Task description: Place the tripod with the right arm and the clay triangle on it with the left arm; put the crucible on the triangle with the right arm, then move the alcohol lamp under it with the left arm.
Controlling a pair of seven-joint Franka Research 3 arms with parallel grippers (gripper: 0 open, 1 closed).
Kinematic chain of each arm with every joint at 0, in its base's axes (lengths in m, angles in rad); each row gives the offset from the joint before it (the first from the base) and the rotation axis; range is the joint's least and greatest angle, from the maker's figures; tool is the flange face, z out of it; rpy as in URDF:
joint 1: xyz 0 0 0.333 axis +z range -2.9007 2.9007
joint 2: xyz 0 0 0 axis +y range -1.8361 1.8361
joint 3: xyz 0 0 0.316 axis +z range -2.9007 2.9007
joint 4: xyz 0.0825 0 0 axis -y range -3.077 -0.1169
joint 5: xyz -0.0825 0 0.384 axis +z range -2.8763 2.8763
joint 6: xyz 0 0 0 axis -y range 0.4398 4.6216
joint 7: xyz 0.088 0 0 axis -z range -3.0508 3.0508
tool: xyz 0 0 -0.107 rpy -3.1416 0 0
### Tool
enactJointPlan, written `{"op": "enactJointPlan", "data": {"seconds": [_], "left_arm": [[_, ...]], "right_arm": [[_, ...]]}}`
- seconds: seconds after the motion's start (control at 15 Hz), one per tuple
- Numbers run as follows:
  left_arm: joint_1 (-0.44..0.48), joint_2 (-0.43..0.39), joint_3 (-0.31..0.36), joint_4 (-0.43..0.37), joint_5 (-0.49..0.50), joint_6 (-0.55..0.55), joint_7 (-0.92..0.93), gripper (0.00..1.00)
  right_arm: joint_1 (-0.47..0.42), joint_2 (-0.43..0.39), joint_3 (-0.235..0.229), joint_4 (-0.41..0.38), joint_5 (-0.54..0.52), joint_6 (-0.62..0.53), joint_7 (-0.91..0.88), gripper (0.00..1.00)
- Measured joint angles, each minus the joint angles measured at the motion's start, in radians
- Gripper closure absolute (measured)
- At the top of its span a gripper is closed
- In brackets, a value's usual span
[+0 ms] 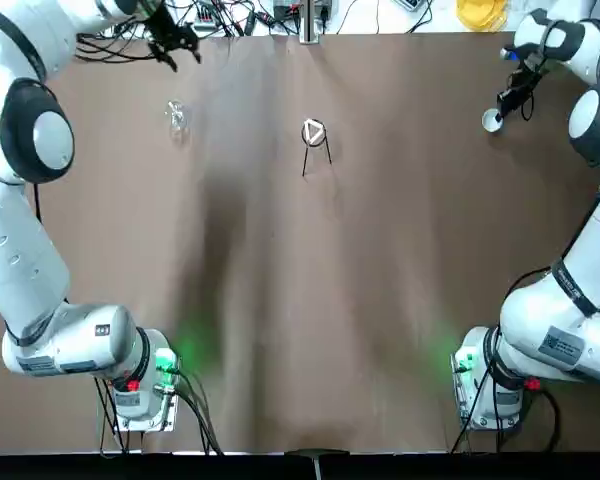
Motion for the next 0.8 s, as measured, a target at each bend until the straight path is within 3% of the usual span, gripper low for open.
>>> {"op": "enactJointPlan", "data": {"seconds": [0.33, 0.6, 0.8], "left_arm": [[0.126, 0.0, 0.0, -0.003, 0.0, -0.022, 0.275, 0.0], [0.207, 0.014, 0.003, -0.007, 0.0, -0.023, 0.47, 0.0], [0.269, 0.029, 0.006, -0.007, 0.0, -0.021, 0.622, 0.01]], "right_arm": [[0.005, -0.12, 0.106, 0.017, 0.001, -0.203, 0.071, 0.93], [0.009, -0.184, 0.299, 0.016, 0.049, -0.355, 0.349, 0.93], [0.042, -0.202, 0.426, 0.015, 0.106, -0.362, 0.625, 0.93]]}}
